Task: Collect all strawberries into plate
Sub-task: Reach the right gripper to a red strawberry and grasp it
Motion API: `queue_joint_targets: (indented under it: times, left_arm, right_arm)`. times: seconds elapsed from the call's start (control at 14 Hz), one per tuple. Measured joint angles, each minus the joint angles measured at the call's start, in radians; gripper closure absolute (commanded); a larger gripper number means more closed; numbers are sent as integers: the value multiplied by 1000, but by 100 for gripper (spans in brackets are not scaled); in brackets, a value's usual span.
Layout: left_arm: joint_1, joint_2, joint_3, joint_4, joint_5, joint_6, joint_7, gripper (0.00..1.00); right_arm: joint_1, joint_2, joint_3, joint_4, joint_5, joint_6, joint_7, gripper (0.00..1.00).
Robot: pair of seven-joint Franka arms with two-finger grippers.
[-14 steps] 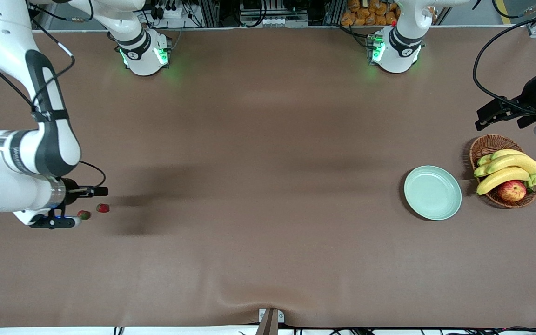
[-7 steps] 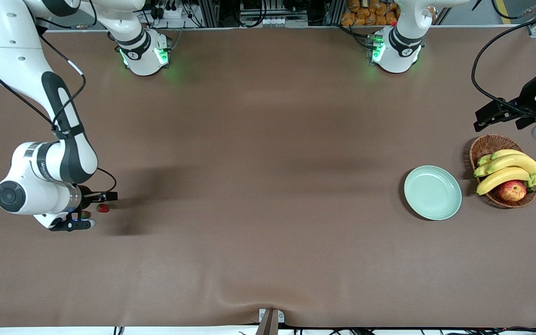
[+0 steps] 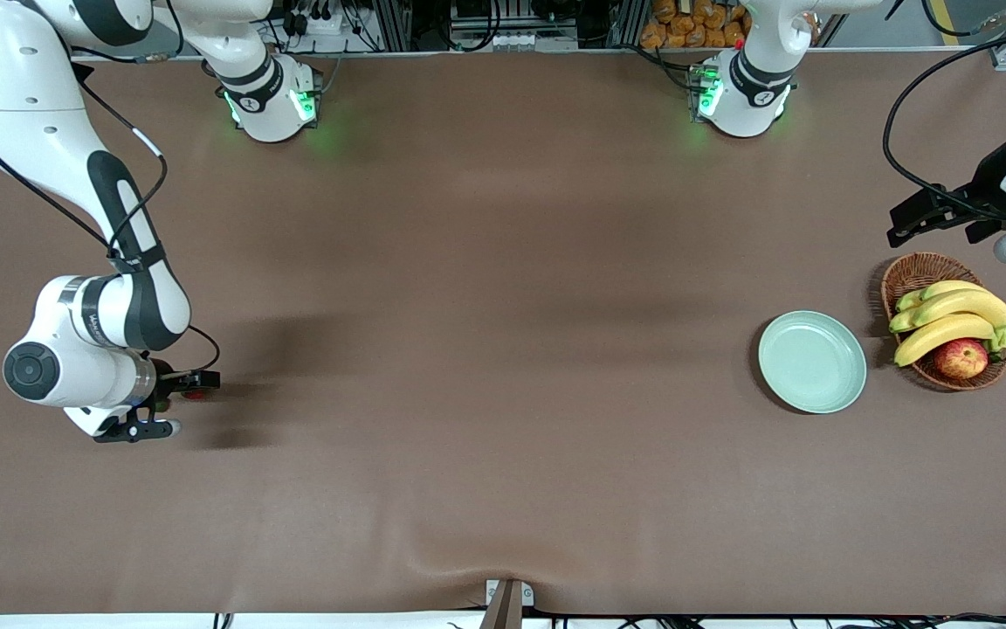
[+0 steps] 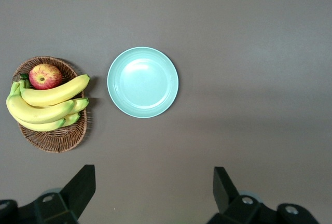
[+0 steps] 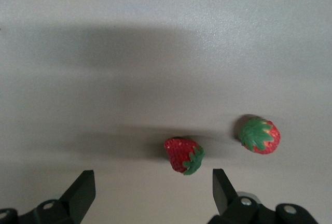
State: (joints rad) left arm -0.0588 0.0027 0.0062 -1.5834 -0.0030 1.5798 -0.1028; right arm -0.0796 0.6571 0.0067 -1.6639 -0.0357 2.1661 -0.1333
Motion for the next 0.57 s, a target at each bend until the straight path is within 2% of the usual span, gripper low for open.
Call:
queue_joint_targets:
  times: [0.57]
  left_arm:
    - [0,1,0,-1,0,0,0,0]
  right_arm:
    - [-15,28,-2,0,-3,40,-12,0]
